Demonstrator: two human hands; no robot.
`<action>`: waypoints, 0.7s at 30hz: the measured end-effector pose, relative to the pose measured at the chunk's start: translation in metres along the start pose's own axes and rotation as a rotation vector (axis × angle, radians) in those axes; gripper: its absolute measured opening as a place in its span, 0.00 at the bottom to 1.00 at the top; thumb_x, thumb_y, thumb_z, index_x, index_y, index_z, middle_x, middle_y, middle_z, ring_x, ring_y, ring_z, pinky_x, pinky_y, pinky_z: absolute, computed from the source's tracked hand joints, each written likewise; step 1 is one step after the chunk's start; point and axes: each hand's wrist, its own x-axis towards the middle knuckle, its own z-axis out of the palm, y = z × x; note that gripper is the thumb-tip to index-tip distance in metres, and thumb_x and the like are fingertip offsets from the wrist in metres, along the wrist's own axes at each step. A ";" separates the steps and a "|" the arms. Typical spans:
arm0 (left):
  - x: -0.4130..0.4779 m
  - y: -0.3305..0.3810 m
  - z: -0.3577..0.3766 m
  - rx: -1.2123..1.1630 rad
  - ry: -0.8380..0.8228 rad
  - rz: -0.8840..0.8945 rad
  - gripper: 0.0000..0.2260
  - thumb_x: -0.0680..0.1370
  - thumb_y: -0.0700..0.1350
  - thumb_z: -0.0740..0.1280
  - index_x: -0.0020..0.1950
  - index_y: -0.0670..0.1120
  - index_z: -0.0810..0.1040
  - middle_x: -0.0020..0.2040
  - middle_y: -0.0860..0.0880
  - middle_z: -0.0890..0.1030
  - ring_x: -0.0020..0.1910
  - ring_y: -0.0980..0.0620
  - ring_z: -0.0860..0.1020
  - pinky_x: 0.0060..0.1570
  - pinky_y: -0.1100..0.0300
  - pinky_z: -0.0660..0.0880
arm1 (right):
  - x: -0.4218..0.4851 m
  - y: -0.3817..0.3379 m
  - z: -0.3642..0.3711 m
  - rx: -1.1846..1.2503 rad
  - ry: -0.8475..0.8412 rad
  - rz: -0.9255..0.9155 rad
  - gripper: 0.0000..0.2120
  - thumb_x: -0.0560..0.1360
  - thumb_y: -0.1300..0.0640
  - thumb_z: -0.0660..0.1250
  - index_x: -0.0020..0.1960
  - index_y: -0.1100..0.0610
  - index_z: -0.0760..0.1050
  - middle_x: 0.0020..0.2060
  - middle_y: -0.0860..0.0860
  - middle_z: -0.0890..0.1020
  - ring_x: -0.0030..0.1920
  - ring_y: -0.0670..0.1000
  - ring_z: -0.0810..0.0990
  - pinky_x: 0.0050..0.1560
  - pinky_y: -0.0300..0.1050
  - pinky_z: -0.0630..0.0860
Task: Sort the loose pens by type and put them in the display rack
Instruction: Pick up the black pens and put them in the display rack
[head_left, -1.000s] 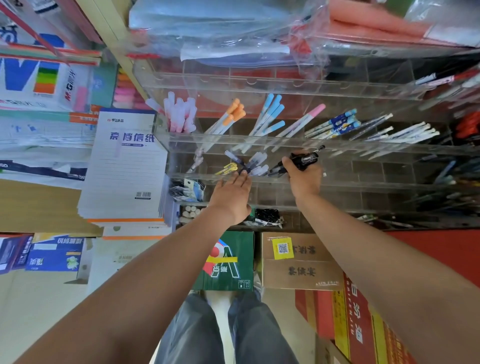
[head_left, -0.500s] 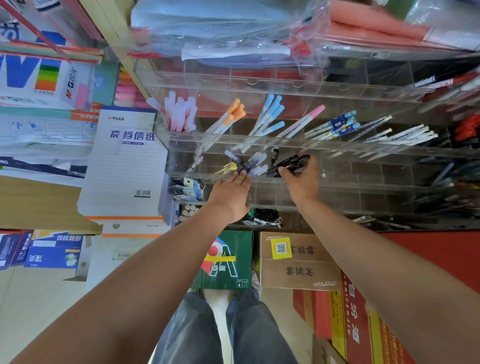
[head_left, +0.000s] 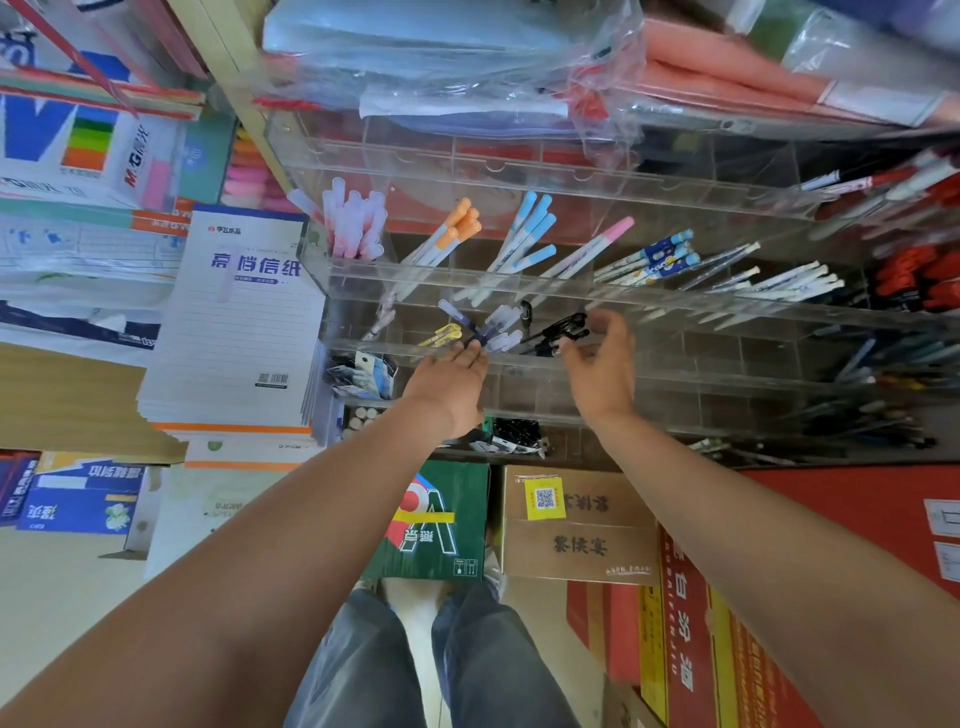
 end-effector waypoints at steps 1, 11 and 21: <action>-0.001 -0.001 -0.002 -0.003 0.020 0.012 0.32 0.80 0.49 0.61 0.79 0.45 0.47 0.79 0.46 0.45 0.78 0.47 0.47 0.76 0.50 0.49 | -0.002 -0.001 -0.003 -0.010 0.012 -0.007 0.18 0.76 0.58 0.68 0.64 0.55 0.68 0.61 0.51 0.72 0.51 0.53 0.78 0.55 0.47 0.76; -0.075 -0.051 -0.004 -0.180 0.395 0.016 0.11 0.78 0.44 0.61 0.58 0.47 0.77 0.56 0.47 0.79 0.54 0.47 0.77 0.51 0.53 0.77 | -0.063 -0.064 0.031 -0.099 -0.265 -0.180 0.04 0.78 0.60 0.64 0.51 0.56 0.76 0.35 0.45 0.78 0.35 0.44 0.75 0.40 0.42 0.74; -0.249 -0.272 0.076 -0.363 0.441 -0.234 0.09 0.81 0.46 0.58 0.57 0.47 0.75 0.52 0.47 0.79 0.51 0.45 0.77 0.45 0.57 0.68 | -0.202 -0.198 0.237 -0.177 -0.455 -0.403 0.04 0.75 0.61 0.66 0.47 0.54 0.78 0.34 0.52 0.81 0.34 0.53 0.79 0.37 0.45 0.74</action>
